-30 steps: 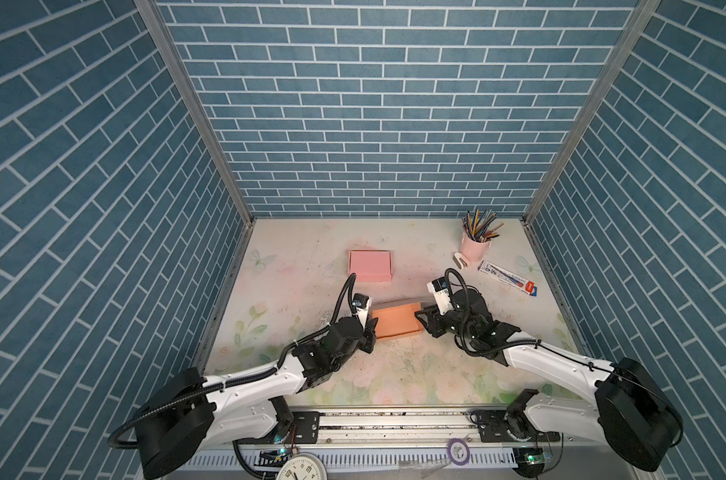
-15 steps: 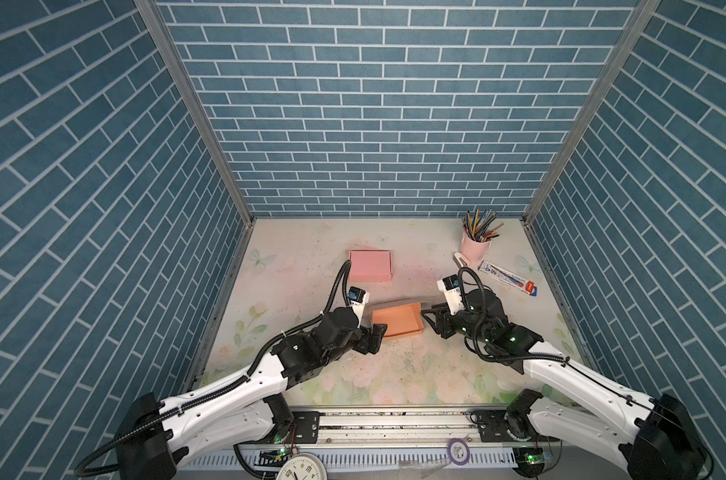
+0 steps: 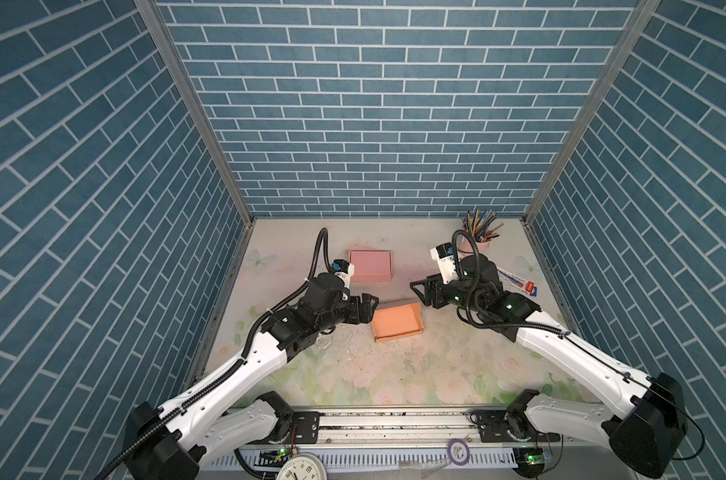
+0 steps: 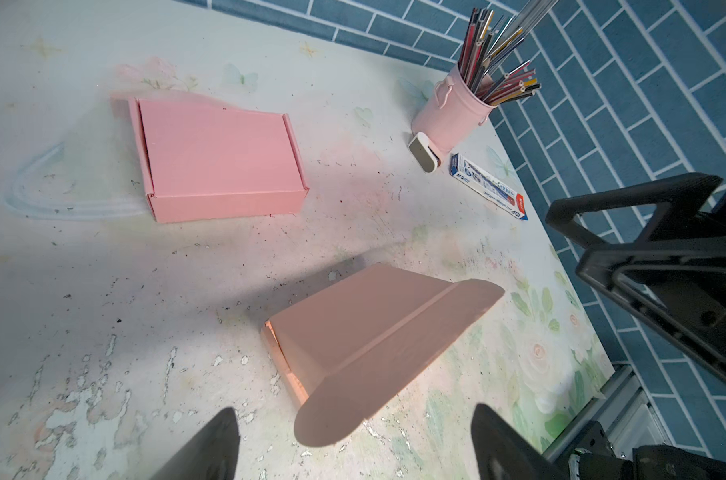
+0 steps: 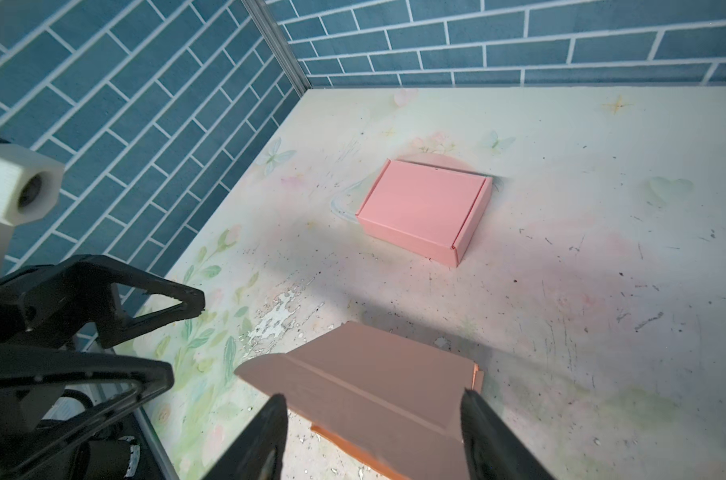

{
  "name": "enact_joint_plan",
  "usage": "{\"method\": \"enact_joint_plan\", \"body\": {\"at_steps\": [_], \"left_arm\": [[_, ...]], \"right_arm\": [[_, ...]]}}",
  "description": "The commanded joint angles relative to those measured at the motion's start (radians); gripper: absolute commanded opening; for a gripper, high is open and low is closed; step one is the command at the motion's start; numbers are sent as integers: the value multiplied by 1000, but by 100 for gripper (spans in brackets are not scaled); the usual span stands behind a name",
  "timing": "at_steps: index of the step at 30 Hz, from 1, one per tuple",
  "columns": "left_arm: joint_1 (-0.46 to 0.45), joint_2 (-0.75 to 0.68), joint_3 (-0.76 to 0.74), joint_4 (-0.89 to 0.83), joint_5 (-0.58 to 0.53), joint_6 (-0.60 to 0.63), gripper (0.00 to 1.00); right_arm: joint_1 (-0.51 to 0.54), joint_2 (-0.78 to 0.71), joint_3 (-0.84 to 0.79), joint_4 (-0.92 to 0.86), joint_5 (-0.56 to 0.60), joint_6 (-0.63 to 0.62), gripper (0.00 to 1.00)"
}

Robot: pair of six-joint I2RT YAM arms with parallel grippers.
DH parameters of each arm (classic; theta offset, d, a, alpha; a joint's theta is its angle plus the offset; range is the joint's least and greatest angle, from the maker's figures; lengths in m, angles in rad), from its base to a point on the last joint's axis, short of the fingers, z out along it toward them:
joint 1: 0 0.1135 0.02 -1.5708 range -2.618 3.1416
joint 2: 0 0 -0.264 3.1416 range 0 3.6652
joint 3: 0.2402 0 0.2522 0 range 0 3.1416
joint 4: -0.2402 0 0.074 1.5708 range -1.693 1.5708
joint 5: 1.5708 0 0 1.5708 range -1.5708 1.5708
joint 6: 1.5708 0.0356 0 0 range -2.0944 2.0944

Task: Fold the paper box

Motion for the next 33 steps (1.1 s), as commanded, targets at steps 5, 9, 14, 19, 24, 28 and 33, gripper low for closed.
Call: {"method": "enact_joint_plan", "body": {"at_steps": [5, 9, 14, 19, 24, 28, 33], "left_arm": [[36, 67, -13, 55, 55, -35, 88], [40, 87, -28, 92, 69, -41, 88], [44, 104, -17, 94, 66, -31, 88], [44, 131, -19, 107, 68, -26, 88], [44, 146, -43, 139, 69, -32, 88], [44, 158, -57, 147, 67, -30, 88], [45, 161, -75, 154, 72, -32, 88]], "right_arm": [[-23, 85, 28, -33, -15, -7, 66], [-27, 97, 9, -22, -9, -7, 65], [-32, 101, -19, -11, 15, -5, 64], [-34, 113, -32, -6, 28, -8, 64], [-35, 132, -37, -22, 24, -2, 63], [-34, 127, -56, -23, 22, -2, 62], [-34, 118, -81, -30, 26, -2, 62]]}}
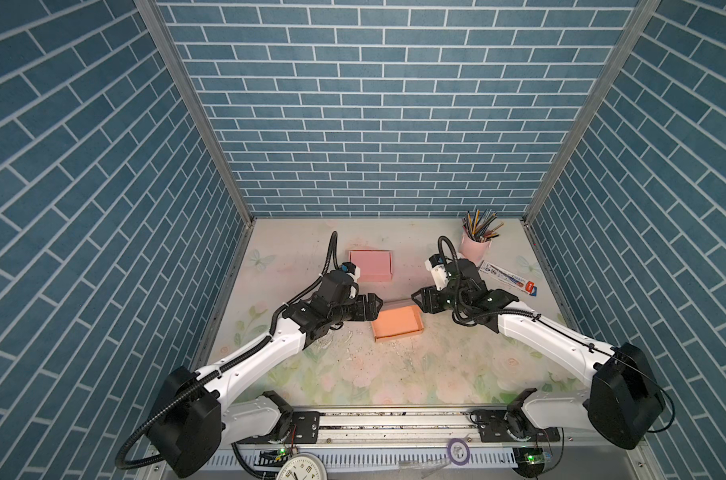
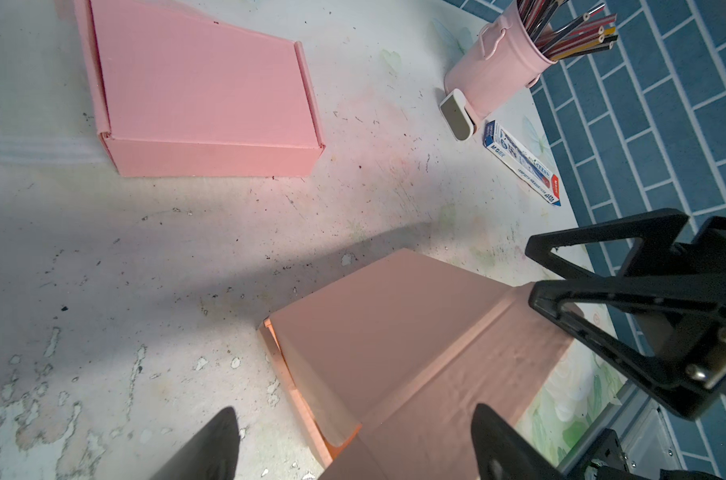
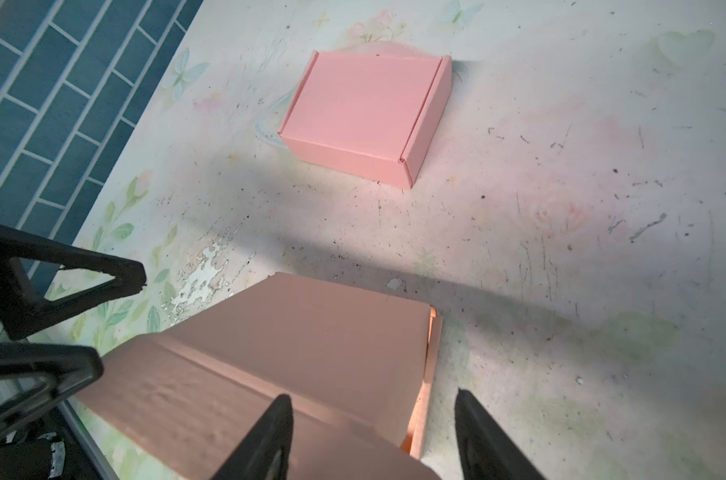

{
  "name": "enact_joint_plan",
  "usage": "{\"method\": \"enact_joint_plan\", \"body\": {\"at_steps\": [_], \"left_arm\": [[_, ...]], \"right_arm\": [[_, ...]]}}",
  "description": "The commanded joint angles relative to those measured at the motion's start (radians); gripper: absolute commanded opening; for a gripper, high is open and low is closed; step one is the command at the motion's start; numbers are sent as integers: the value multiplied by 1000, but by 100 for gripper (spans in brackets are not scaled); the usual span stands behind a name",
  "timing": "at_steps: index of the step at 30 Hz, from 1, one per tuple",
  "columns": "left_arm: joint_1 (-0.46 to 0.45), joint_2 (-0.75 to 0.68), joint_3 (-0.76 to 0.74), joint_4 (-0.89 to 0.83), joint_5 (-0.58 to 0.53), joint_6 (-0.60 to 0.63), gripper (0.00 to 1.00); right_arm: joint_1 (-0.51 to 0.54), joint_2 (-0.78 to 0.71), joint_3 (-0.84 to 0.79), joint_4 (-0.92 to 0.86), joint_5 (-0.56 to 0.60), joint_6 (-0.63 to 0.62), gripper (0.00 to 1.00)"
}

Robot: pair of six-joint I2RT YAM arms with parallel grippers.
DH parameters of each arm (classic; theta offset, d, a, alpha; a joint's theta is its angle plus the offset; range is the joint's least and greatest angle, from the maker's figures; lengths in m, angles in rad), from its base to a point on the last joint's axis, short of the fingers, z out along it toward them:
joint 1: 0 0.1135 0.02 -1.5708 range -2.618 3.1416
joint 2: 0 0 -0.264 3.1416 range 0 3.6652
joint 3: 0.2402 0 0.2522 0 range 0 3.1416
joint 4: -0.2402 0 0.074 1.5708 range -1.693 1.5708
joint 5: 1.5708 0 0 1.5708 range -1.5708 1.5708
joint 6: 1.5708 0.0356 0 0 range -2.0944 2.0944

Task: Fold the paper box

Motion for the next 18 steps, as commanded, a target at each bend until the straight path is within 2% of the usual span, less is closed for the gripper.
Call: {"method": "enact_joint_plan", "body": {"at_steps": [1, 18], "left_arm": [[9, -2, -23, 20, 8, -5, 88], [8, -37, -142, 85, 58, -58, 88]], "right_arm": [[-3, -9, -22, -10, 11, -1, 62], [-3, -39, -83, -12, -9, 19, 62]]}}
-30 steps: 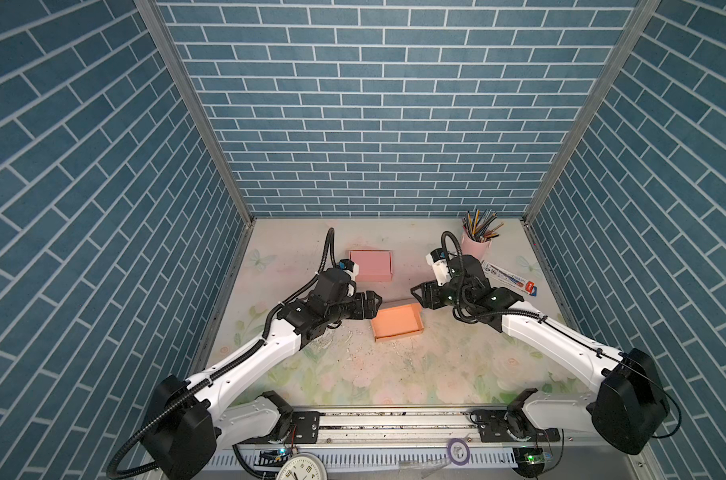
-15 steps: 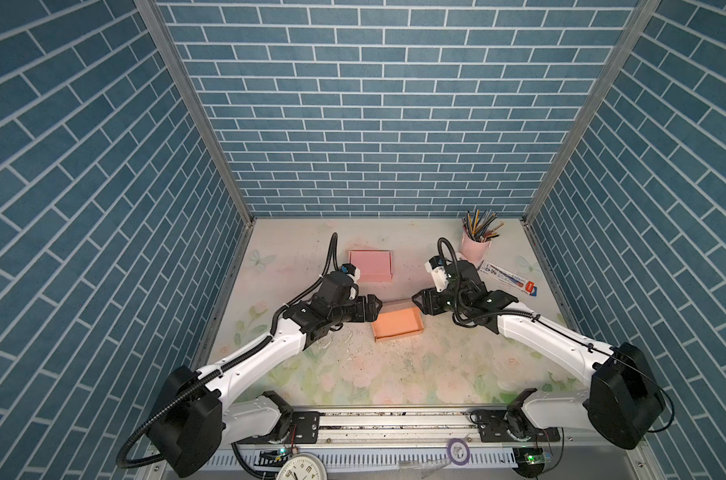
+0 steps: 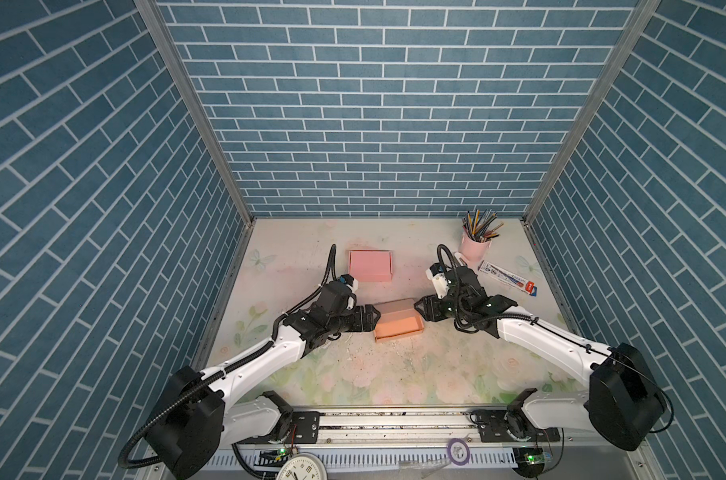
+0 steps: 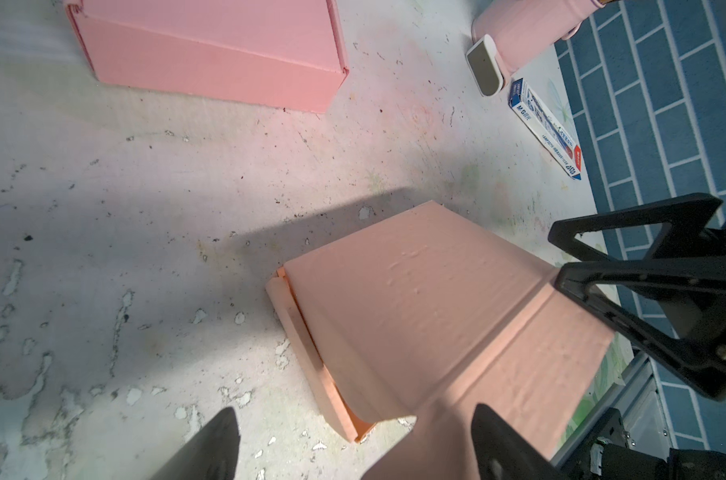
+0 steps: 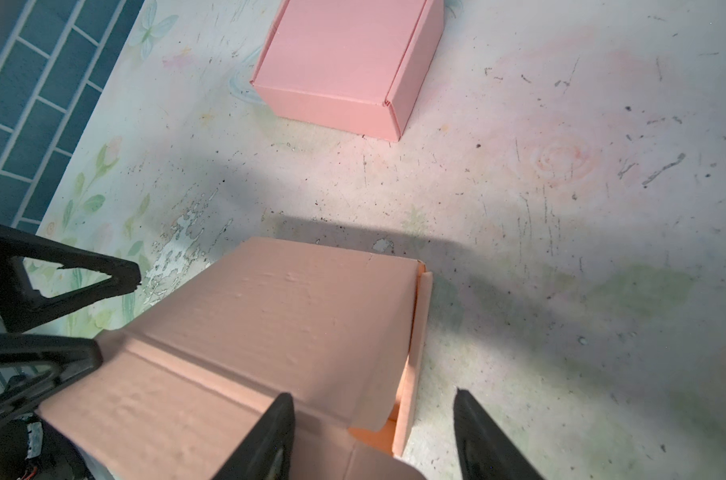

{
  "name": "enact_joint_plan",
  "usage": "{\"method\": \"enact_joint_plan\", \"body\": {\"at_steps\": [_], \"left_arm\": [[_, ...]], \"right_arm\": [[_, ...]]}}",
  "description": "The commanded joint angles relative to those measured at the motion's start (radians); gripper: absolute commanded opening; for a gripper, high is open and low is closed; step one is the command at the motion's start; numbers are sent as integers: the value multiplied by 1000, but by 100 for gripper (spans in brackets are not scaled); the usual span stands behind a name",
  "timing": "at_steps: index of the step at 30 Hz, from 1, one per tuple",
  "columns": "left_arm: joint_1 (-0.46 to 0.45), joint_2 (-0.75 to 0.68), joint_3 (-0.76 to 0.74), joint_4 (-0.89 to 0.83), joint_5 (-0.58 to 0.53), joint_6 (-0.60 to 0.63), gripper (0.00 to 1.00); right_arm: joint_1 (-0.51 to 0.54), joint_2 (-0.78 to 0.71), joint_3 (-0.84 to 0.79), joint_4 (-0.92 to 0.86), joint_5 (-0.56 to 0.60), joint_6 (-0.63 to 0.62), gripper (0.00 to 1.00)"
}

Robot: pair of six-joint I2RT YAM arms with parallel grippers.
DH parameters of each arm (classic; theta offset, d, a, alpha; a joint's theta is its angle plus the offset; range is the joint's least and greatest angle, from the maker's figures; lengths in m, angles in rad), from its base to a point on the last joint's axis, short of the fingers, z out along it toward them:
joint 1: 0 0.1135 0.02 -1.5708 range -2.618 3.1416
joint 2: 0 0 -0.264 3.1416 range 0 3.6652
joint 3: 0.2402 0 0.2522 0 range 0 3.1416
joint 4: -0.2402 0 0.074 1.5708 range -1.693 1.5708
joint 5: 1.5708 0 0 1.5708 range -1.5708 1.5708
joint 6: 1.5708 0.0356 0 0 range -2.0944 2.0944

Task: Fold the paper box

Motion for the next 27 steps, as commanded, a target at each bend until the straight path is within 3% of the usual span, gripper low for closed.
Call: {"method": "enact_joint_plan", "body": {"at_steps": [1, 27], "left_arm": [[7, -19, -22, 30, 13, -15, 88], [-14, -8, -109, 101, 17, -27, 88]], "right_arm": [[-3, -27, -18, -12, -7, 18, 62], [-3, -38, -105, 16, -29, 56, 60]]}}
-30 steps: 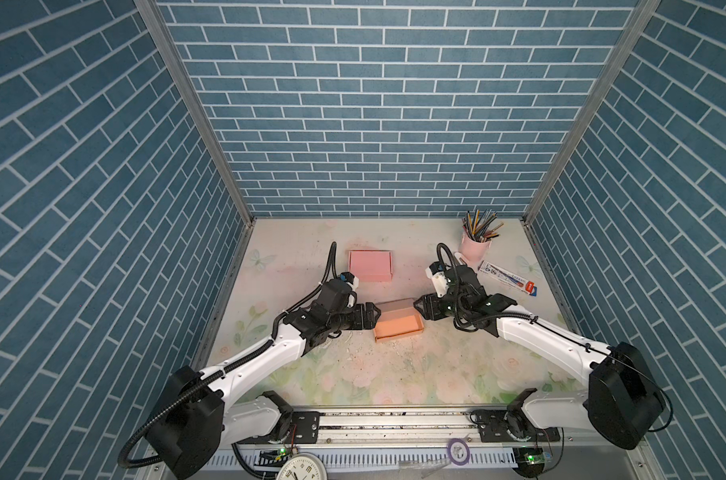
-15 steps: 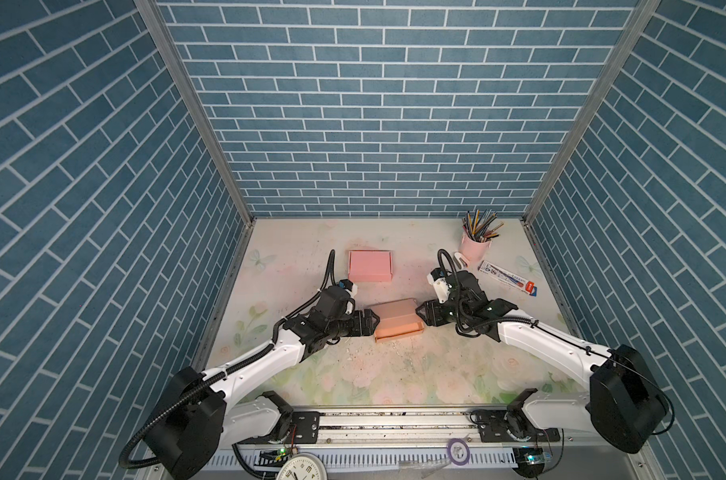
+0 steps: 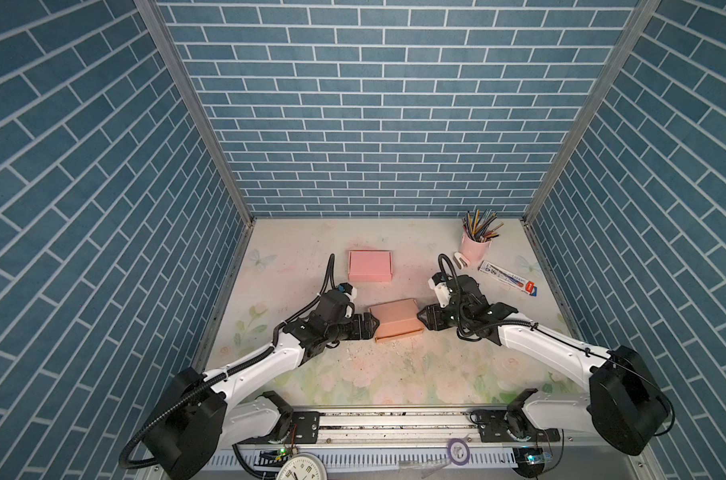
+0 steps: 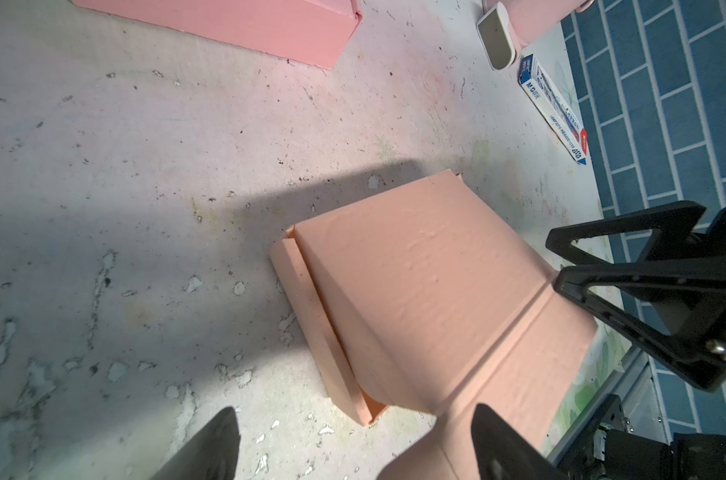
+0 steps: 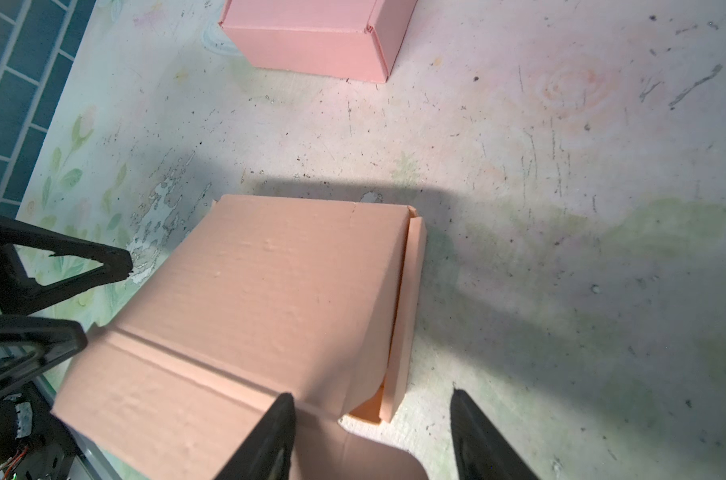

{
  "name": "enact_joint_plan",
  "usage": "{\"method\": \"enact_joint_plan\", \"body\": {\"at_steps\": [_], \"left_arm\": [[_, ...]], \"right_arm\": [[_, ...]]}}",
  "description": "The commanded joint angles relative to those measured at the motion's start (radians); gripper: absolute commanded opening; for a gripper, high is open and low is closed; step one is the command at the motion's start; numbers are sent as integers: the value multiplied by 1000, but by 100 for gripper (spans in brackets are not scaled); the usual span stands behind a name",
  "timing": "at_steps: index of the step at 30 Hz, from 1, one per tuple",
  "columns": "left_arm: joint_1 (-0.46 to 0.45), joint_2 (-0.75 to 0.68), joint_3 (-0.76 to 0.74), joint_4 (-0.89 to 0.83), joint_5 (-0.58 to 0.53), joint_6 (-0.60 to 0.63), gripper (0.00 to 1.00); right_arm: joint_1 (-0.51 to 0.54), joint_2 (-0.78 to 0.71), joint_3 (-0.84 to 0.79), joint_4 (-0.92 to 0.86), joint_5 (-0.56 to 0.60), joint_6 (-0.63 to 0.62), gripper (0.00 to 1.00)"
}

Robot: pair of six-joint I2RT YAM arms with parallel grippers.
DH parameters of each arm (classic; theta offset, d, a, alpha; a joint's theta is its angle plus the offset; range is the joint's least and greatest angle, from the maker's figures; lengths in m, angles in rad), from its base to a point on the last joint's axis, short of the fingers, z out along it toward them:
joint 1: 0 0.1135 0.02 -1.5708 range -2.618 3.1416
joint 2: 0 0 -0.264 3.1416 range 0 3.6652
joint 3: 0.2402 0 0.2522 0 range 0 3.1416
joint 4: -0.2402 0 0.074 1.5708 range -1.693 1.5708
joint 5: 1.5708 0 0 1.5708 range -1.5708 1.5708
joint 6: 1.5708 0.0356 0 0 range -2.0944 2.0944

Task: Fold the paper box

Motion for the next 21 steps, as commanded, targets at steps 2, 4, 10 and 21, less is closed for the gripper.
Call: {"method": "enact_joint_plan", "body": {"at_steps": [2, 4, 10, 21], "left_arm": [[-6, 12, -14, 27, -8, -3, 88], [-7, 16, -15, 27, -10, -3, 88], [-8, 24, -33, 42, -16, -6, 88], [-14, 71, -40, 70, -12, -4, 88]], "right_arm": [[-3, -16, -20, 3, -11, 33, 60], [-4, -14, -25, 6, -11, 33, 60], [-3, -9, -42, 15, -14, 36, 60], [-3, 4, -56, 19, -11, 37, 60]]}}
